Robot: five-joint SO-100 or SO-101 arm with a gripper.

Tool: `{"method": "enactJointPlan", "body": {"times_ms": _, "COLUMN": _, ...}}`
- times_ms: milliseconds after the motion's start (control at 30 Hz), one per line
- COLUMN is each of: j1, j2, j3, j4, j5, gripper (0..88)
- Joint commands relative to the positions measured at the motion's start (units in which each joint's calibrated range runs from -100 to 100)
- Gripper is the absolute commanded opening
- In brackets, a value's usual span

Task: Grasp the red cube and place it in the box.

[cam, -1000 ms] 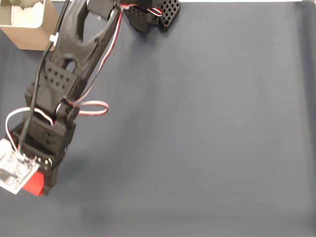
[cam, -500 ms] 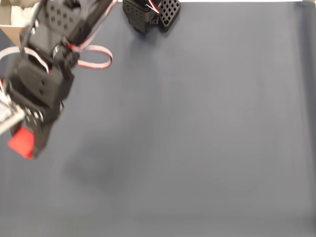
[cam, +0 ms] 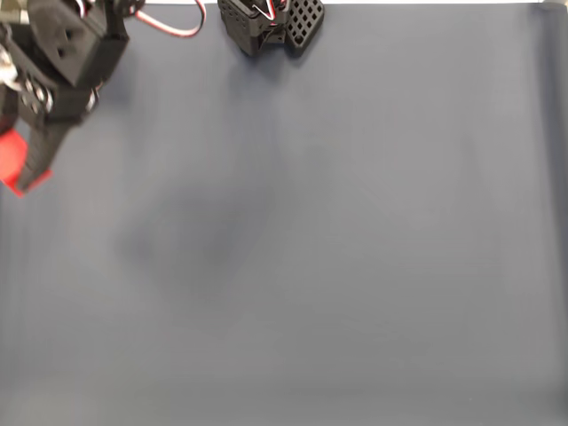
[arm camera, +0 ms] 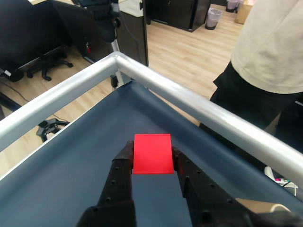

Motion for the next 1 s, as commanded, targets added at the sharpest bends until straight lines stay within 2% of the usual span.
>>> {"method": "enactJointPlan", "body": {"times_ms": 0, "j1": 3.72, "j2": -5.62, "j3": 0.67, "j4": 0.64, "j5": -0.05, "gripper": 0.0}}
{"method": "enactJointPlan", "body": {"times_ms": 967, "j1": 21.26, "j2": -13.33, "j3": 8.98, "j4": -0.1, "j5": -0.78, "gripper": 0.0}}
